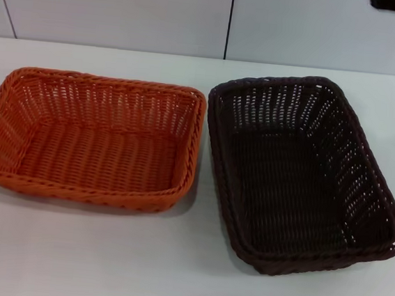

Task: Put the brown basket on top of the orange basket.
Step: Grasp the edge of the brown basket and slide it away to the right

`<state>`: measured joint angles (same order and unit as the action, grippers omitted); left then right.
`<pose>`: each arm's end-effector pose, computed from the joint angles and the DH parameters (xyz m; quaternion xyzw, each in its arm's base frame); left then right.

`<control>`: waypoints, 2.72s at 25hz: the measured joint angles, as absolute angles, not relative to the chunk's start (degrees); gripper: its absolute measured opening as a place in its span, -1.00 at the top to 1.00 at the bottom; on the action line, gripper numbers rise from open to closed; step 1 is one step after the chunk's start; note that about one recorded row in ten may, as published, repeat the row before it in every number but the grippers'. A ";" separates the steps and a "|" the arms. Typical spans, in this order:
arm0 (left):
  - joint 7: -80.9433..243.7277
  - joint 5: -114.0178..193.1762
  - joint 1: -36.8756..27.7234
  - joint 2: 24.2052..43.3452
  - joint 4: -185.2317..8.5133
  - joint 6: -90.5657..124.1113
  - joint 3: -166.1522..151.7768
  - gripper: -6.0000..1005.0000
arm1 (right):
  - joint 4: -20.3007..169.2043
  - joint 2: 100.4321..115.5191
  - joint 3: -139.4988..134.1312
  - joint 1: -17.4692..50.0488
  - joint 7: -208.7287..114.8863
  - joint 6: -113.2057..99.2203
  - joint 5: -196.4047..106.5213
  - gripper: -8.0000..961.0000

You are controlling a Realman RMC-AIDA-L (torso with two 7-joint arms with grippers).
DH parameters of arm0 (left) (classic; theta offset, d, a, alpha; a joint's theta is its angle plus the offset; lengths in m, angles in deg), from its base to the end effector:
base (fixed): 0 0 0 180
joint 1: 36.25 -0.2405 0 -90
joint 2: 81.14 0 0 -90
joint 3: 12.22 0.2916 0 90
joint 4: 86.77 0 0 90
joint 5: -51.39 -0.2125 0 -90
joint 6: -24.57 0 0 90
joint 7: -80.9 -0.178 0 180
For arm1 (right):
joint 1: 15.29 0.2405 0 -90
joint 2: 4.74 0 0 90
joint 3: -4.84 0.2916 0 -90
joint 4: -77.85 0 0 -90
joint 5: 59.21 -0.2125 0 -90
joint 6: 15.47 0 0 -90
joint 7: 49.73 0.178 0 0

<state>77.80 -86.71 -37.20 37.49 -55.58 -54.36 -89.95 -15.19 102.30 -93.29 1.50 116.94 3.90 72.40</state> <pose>-0.4166 0.2514 0.0874 -0.4433 -0.1966 -0.2979 0.8222 0.1494 0.4335 0.0561 -0.7979 0.2648 0.2865 0.4595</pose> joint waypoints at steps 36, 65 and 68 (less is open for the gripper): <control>83.47 -81.39 -32.21 37.60 -68.46 -52.14 -89.13 -0.53 | -9.70 113.72 -74.50 23.43 86.68 96.51 82.38 -0.27; 83.71 -81.33 -31.46 37.33 -68.79 -52.10 -89.12 -0.51 | -1.79 114.26 -82.65 25.66 87.72 87.04 85.13 0.28; 83.71 -81.31 -31.41 37.33 -68.84 -52.13 -89.18 -0.51 | -4.04 114.31 -82.78 25.18 89.20 86.50 86.43 0.31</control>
